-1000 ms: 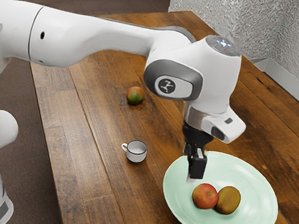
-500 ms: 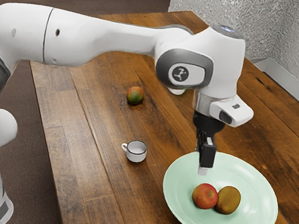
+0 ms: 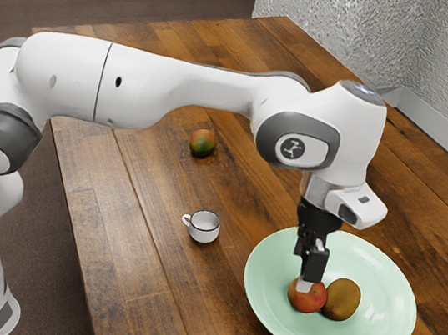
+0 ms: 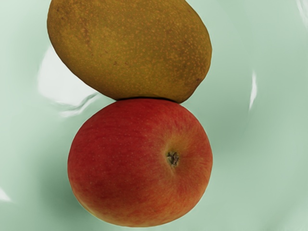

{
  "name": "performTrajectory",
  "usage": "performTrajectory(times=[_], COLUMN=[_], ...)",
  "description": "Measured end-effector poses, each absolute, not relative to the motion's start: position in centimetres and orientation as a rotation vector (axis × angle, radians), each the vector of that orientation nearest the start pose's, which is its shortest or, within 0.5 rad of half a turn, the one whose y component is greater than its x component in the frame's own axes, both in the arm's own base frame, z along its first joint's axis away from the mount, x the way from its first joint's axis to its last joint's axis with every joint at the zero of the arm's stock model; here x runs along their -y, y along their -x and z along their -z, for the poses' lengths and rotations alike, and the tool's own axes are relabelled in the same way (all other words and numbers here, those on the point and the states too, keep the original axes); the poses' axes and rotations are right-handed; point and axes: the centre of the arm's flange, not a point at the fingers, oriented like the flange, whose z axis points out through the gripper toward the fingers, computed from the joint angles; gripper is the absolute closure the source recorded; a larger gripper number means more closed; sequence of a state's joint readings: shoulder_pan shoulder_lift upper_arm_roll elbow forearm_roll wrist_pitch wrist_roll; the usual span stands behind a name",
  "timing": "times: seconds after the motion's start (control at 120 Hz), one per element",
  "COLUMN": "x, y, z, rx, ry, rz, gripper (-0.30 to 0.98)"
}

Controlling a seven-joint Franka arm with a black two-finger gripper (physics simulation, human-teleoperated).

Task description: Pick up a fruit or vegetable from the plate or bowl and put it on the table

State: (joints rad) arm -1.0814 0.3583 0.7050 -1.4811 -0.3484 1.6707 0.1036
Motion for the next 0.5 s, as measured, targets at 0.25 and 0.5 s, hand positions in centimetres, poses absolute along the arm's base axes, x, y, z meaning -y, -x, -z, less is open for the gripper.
performTrajectory(times=[0.25, 0.5], x=[33.1, 32.8], y=[-55.7, -56.1], z=[-48.1, -47.2], rx=[-0.762, -0.754], ry=[3.168, 3.165], rz=[-0.231, -0.246], gripper=[0.00, 0.00])
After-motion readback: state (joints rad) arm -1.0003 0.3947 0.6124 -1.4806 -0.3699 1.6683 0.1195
